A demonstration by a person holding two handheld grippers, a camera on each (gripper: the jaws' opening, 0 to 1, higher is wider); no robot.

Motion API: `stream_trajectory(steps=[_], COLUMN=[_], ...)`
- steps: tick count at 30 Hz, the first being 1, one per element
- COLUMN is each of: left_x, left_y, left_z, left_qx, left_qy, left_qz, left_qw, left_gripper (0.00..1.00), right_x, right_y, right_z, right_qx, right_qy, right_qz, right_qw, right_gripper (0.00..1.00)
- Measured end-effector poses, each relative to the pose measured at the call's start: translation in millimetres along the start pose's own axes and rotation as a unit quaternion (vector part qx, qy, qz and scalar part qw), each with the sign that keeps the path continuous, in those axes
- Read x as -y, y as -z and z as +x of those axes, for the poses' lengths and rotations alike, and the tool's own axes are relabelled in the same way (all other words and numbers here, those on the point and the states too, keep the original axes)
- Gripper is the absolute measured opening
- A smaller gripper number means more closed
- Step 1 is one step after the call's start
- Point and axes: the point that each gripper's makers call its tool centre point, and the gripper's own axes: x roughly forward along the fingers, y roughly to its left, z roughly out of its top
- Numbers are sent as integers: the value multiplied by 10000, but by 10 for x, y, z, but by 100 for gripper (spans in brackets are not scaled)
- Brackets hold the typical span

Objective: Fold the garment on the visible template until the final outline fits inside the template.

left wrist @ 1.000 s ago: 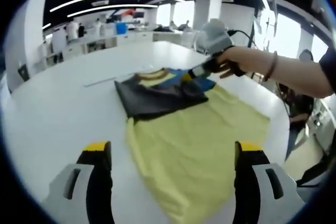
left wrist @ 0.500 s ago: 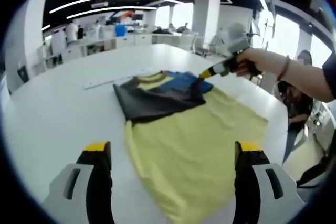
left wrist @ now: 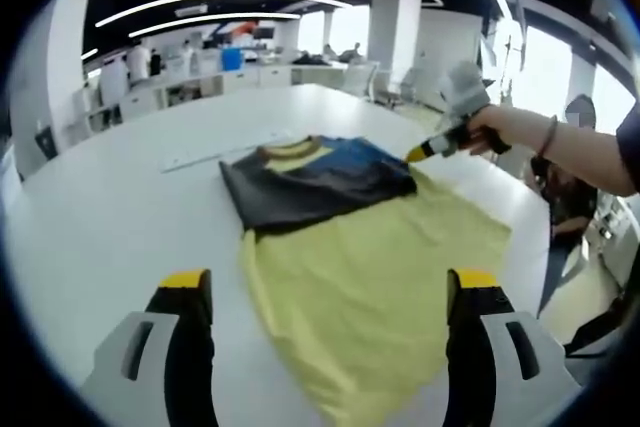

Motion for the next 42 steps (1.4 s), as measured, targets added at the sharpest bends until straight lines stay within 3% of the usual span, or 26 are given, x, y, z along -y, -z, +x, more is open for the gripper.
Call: stream_trajectory(steps=[6,9,12,17,19,23,31,42], left_x=[18,12,3,-9,-16,-48,-39,-29], left_y=[-15,-28,-29,-13,-10,-18,-23,4], left_z=[10,2,-6,-25,-31,-44,-29,-27], left_qx=[5,16,13,-19,-27,-19,-22,-79], left_qy=[22,12,0,-14,-19,-57,-52,-37], left_qz=[22,53,51,68,72,70,75,89], left_qw=[10000,10000,10000,10000,10000,10000,10000,9999], left_gripper=[94,94,94,93,93,93,93,93], right_x=[9,4,-13,-38,-50,-63,113,203], right_y=[23,33,40,46,53,68,-69,-107], right_z=[20,43,71,133,139,113,-10,99], right_qx=[56,17,1,-15,-32,-86,28,-154], right_qy=[-9,1,-25,-37,-51,-62,142,134], right_qz=[309,220,193,143,124,1,-71,-235], right_qw=[9995,9998,9998,9999,9999,9999,9999,9995], right_gripper=[1,9,9,7,0,0,0,0])
